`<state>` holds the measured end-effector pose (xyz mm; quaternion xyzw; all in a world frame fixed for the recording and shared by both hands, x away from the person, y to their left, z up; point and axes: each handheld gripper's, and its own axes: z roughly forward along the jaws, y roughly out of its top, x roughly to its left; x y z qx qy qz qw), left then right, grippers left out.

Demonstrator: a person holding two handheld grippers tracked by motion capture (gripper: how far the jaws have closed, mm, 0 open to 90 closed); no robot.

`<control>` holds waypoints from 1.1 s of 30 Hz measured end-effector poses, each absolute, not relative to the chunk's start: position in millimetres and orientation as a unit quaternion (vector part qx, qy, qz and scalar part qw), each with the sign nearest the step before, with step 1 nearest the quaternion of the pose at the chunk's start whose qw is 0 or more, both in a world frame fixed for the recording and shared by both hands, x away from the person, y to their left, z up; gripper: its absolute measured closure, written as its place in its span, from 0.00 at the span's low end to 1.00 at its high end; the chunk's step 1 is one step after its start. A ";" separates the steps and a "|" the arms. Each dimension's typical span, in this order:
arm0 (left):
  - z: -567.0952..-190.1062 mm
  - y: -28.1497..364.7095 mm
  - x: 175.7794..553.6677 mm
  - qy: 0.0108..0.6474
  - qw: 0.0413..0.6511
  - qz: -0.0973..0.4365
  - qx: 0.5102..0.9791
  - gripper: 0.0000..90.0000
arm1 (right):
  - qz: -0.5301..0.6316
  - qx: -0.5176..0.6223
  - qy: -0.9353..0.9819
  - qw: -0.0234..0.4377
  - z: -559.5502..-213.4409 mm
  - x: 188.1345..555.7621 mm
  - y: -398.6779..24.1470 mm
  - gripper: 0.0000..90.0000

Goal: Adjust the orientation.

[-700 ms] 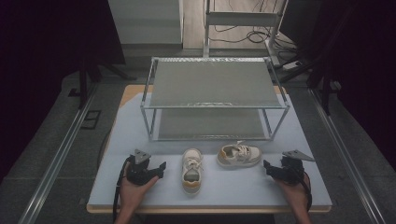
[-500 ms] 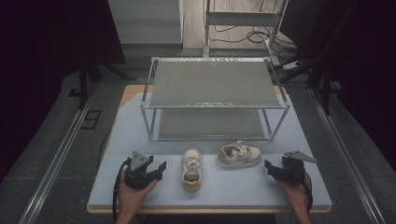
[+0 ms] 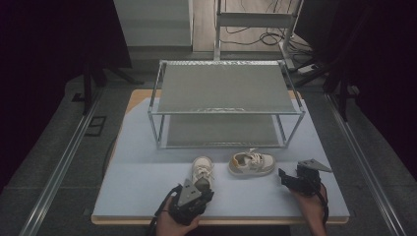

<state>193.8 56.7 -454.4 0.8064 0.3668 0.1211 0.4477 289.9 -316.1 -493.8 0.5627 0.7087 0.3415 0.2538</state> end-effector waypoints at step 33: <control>-476.2 87.7 201.9 0.390 0.426 0.111 0.809 1.00 | 0.347 0.568 0.705 0.244 -493.9 289.9 -318.8 0.27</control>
